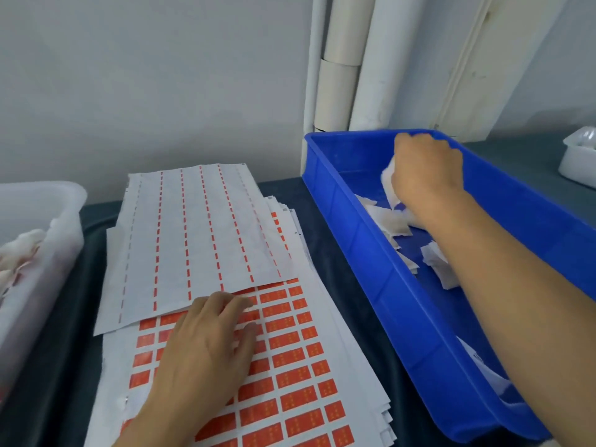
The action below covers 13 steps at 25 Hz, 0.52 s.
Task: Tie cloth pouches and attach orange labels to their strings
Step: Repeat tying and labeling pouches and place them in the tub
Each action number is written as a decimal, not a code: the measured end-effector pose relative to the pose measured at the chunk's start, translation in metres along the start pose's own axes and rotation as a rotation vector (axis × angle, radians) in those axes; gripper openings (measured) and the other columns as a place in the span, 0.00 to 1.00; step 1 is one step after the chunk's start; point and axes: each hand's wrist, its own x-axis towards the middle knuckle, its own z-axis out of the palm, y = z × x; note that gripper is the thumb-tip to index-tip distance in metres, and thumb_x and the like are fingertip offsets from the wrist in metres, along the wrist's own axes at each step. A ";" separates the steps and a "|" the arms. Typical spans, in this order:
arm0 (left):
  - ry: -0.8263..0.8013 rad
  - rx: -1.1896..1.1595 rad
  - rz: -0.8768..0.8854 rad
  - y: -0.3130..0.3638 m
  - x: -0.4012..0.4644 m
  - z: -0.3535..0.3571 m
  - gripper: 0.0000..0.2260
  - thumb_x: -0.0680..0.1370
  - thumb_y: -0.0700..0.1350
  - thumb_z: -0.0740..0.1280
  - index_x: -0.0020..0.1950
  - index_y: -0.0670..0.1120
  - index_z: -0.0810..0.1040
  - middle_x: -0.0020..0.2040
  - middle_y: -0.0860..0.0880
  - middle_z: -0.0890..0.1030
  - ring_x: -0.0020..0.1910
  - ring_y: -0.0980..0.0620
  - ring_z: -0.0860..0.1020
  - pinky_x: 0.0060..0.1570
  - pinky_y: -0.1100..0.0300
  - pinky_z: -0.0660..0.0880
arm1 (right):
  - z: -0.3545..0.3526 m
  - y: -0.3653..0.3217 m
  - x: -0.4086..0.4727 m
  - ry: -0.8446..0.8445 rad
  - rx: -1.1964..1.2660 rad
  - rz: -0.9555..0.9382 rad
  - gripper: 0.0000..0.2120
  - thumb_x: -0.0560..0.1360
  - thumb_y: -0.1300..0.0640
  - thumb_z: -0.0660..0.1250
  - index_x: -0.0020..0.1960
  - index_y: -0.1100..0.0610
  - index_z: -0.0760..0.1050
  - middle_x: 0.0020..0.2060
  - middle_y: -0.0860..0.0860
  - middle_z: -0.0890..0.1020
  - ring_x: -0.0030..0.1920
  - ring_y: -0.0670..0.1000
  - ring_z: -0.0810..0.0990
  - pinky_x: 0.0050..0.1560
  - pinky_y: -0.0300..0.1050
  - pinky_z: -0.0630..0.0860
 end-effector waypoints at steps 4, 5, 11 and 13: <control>0.206 -0.277 -0.021 -0.012 -0.007 -0.023 0.22 0.77 0.68 0.53 0.71 0.68 0.68 0.74 0.65 0.69 0.70 0.59 0.72 0.67 0.51 0.78 | -0.043 -0.061 -0.006 0.167 0.212 -0.270 0.12 0.72 0.71 0.56 0.52 0.61 0.72 0.41 0.57 0.72 0.38 0.61 0.71 0.36 0.52 0.64; 0.254 -0.338 -0.011 -0.016 -0.007 -0.027 0.22 0.77 0.68 0.52 0.70 0.68 0.68 0.72 0.67 0.69 0.68 0.61 0.72 0.65 0.53 0.79 | -0.047 -0.079 -0.011 0.121 0.279 -0.363 0.13 0.72 0.70 0.55 0.52 0.60 0.72 0.41 0.56 0.73 0.38 0.61 0.72 0.36 0.50 0.65; 0.236 -0.660 0.004 -0.053 0.006 -0.032 0.33 0.78 0.72 0.64 0.80 0.71 0.53 0.72 0.80 0.60 0.71 0.73 0.64 0.68 0.62 0.68 | -0.028 -0.177 -0.076 -0.443 0.592 -0.800 0.15 0.82 0.62 0.62 0.47 0.41 0.75 0.41 0.39 0.75 0.43 0.42 0.76 0.37 0.40 0.68; 0.221 -0.777 -0.001 -0.061 0.012 -0.026 0.28 0.78 0.68 0.68 0.77 0.67 0.64 0.70 0.73 0.72 0.68 0.71 0.73 0.66 0.62 0.75 | -0.014 -0.199 -0.099 -0.565 0.747 -0.833 0.09 0.84 0.53 0.62 0.48 0.42 0.77 0.44 0.38 0.79 0.47 0.41 0.77 0.44 0.39 0.72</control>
